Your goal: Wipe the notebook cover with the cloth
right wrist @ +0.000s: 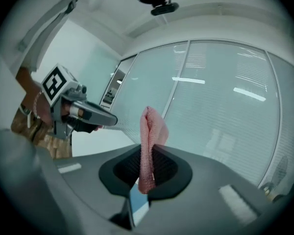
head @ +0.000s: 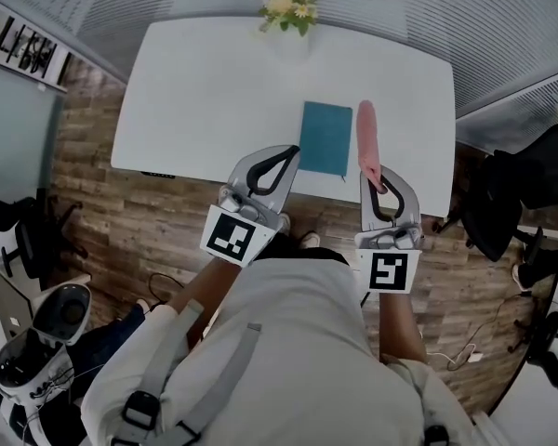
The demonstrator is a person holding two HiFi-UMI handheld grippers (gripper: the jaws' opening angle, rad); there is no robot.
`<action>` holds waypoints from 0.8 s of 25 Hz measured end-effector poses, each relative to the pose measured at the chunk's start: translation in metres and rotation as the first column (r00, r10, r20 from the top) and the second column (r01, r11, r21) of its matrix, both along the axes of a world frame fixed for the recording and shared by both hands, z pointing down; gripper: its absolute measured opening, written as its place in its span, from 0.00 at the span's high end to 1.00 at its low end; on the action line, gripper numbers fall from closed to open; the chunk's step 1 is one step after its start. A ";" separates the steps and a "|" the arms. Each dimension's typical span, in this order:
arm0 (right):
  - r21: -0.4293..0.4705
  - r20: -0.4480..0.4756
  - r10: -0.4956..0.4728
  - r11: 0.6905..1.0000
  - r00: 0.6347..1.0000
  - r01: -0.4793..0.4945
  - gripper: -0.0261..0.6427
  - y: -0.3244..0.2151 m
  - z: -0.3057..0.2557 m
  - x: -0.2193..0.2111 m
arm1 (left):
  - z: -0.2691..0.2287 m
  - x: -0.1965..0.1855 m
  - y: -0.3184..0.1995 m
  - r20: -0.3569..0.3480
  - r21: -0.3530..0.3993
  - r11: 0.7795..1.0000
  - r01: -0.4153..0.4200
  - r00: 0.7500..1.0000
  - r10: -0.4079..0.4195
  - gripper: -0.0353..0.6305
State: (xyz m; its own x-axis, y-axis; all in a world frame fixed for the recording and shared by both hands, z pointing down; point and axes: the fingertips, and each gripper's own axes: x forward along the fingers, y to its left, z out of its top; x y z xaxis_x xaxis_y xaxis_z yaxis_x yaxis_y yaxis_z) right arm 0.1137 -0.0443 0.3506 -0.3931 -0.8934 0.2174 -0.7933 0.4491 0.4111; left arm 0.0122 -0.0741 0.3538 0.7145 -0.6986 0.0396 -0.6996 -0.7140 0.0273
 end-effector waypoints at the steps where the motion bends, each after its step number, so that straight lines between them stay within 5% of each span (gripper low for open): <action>1: -0.015 -0.059 -0.002 1.000 0.998 0.001 0.92 -0.004 0.011 -0.001 | 0.009 0.001 -0.003 0.016 -0.006 1.000 -0.002 1.000 0.002 0.94; 11: -0.039 -0.413 -0.077 0.997 0.907 0.067 0.92 -0.053 0.112 -0.027 | 0.109 0.002 -0.037 0.149 -0.102 0.995 -0.011 0.988 0.026 0.94; 20: -0.052 -0.660 -0.167 0.983 0.733 0.178 0.92 -0.098 0.196 -0.044 | 0.205 0.019 -0.047 0.260 -0.235 0.971 -0.052 0.959 0.114 0.94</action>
